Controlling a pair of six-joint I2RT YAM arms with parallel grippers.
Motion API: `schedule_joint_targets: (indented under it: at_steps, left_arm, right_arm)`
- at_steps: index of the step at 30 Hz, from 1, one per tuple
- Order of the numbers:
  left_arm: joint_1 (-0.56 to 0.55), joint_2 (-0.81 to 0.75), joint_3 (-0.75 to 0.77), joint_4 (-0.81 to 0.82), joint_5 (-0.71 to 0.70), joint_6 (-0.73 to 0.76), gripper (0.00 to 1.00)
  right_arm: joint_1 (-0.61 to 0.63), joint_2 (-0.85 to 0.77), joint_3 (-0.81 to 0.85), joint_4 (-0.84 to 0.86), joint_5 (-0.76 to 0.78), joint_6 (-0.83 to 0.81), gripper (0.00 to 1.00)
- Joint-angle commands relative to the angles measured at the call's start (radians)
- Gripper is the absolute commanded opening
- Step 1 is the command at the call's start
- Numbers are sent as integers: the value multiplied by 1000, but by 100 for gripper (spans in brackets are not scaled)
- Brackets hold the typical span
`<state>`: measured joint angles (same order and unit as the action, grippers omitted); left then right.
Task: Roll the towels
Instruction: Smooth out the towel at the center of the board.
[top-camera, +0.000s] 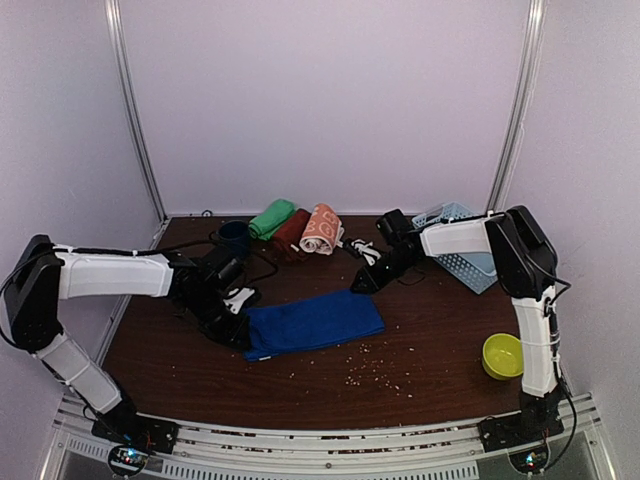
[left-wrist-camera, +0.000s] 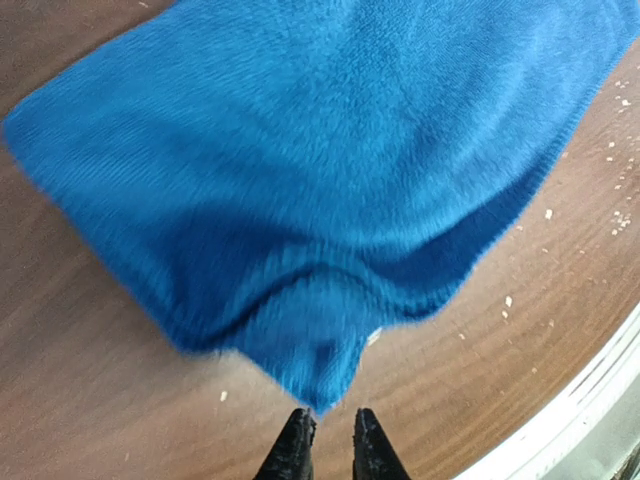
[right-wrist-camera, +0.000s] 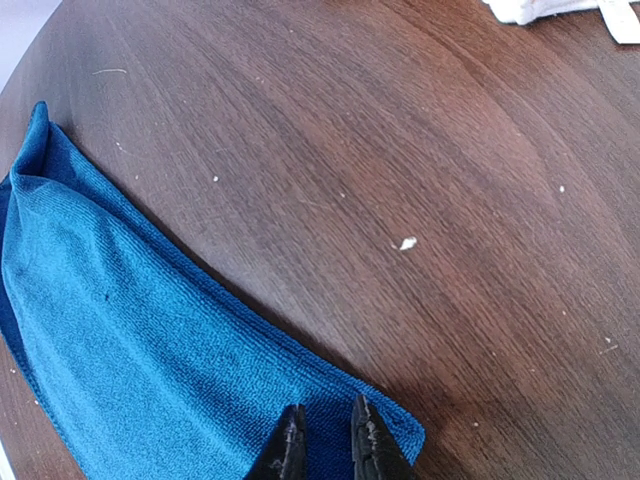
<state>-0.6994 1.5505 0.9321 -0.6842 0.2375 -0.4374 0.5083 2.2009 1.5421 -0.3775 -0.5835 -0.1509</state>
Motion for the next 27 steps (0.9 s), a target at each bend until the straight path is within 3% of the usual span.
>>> schedule_joint_targets:
  at_steps: [1, 5, 11, 14, 21, 27]
  left_arm:
    - [6, -50, 95, -72, -46, -8, 17]
    - [5, 23, 216, -25, -52, 12, 17]
    - [5, 267, 419, 2, -38, 48, 16]
    - [5, 328, 439, -15, -7, 80, 13]
    - [5, 175, 216, -65, -21, 71, 12]
    - [3, -30, -2, -68, 85, 2, 12]
  right_arm:
    - [-27, 5, -41, -66, 67, 6, 19]
    - [-27, 13, -36, -67, 61, 5, 19]
    - [-27, 23, -27, -70, 51, 6, 19]
    - [-27, 20, -29, -69, 53, 7, 19]
    - [-27, 28, -16, -67, 60, 9, 19]
    - [-27, 28, -19, -69, 61, 9, 19]
